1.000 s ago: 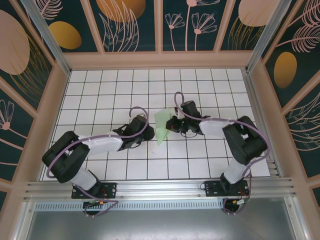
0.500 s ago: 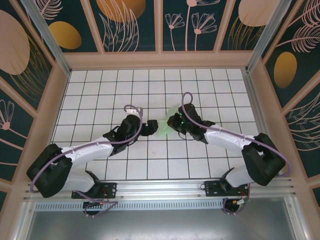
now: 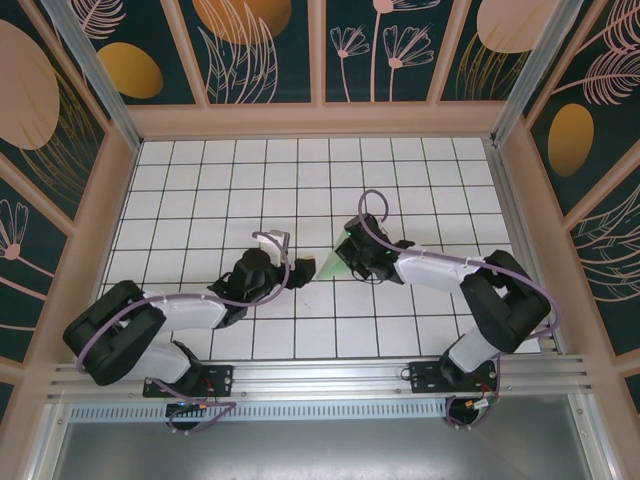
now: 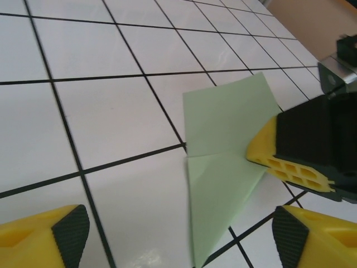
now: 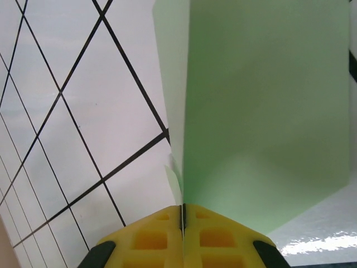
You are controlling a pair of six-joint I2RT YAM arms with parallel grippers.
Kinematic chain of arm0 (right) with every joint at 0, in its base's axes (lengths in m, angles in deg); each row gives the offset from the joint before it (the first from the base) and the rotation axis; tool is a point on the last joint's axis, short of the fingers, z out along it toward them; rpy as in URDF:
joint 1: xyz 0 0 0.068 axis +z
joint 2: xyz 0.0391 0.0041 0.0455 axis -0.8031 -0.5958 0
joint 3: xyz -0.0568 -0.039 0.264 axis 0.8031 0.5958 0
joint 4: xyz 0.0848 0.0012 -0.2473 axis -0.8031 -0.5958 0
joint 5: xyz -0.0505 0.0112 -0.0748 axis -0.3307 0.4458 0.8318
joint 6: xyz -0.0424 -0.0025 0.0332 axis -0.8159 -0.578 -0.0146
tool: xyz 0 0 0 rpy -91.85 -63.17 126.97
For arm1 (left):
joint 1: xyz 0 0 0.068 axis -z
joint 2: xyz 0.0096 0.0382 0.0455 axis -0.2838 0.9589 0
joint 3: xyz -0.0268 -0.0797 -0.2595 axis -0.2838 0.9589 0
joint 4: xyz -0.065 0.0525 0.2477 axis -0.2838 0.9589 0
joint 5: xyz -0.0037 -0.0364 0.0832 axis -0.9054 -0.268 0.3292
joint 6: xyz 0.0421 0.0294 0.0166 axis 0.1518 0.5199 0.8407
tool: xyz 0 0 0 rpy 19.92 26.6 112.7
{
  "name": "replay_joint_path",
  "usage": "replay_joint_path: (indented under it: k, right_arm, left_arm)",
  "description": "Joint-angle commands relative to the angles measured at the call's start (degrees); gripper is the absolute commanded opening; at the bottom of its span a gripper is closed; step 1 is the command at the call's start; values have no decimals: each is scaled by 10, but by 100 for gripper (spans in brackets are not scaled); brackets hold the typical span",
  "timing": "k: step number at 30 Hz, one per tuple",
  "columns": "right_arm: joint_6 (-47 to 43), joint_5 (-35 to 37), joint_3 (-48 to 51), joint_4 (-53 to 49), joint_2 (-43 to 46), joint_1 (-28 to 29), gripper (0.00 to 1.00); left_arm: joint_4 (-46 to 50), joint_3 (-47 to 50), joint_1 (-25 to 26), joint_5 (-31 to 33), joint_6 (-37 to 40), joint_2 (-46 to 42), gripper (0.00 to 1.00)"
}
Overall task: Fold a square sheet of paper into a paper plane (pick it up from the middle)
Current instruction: Fourth fold the wing at the center of the table.
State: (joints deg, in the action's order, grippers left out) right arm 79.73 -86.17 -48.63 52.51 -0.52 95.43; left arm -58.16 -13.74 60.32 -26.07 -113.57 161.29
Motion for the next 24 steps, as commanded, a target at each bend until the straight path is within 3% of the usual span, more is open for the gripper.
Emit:
replay_joint_path:
  k: [1, 4, 11, 16, 24]
  right_arm:
    - [34, 1, -17, -8, -19, 2, 0]
    - [52, -9, -14, -8, -24, 0, 0]
    - [73, -56, -16, -1, -38, -10, 0]
    - [81, -89, -20, -3, -38, -16, 0]
    - [81, -98, -40, -30, -33, -18, 0]
  left_arm:
    - [-120, 16, 0, -56, 44, 22, 85]
    - [-162, 24, 0, -82, 67, 43, 84]
    - [-144, -13, 1, -94, 138, 108, 76]
    - [-173, -21, 1, -108, 232, 144, 74]
    - [-174, -61, 10, -127, 315, 200, 66]
